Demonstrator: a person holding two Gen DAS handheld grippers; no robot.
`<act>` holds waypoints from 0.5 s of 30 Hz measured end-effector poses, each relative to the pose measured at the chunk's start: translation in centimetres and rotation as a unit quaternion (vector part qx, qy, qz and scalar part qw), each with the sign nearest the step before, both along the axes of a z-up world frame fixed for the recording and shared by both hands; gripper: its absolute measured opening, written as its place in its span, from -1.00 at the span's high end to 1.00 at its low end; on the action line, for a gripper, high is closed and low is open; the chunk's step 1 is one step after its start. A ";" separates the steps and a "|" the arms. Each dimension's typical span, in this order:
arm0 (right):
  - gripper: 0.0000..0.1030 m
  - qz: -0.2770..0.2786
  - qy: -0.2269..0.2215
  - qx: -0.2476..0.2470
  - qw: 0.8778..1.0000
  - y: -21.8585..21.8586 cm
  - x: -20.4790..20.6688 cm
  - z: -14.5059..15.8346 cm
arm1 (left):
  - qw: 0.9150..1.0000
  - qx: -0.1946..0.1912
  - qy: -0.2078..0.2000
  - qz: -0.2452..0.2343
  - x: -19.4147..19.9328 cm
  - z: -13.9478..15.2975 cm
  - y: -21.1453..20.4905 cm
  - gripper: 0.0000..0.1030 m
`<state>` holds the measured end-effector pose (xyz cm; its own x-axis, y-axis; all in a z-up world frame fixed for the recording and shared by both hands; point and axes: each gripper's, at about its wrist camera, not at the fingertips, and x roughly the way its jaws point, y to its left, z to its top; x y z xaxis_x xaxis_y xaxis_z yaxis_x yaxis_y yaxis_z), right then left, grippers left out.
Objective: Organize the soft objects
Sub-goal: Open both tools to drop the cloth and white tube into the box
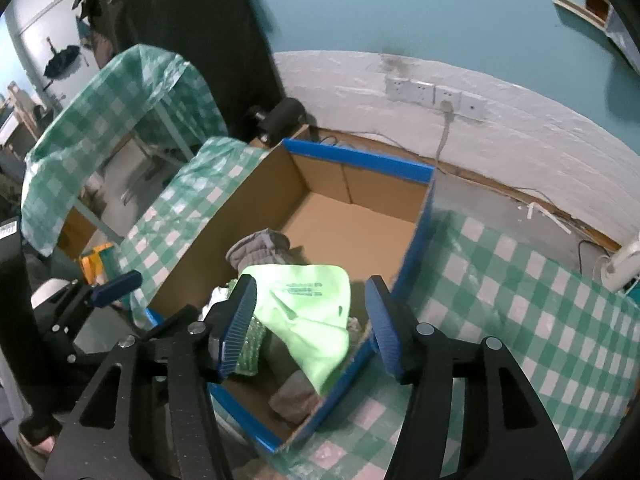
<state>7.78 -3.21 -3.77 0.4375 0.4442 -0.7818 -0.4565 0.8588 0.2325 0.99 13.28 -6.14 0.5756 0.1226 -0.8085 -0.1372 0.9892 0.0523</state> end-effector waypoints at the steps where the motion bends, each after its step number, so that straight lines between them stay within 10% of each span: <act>1: -0.18 -0.004 -0.003 -0.001 1.000 -0.4 -0.2 0.3 | 1.000 0.003 -0.004 0.000 -0.2 0.3 -0.1 -0.53; 15: -0.21 -0.050 -0.036 -0.010 0.998 -5.8 -3.5 2.6 | 0.999 0.031 -0.018 -0.024 -1.1 2.9 -3.2 -0.79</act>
<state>4.24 -9.02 -1.13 0.5342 0.3804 -0.7549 -0.3828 0.9051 0.1852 -0.08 10.12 -3.22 0.6112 0.1423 -0.7786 -0.0919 0.9898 0.1088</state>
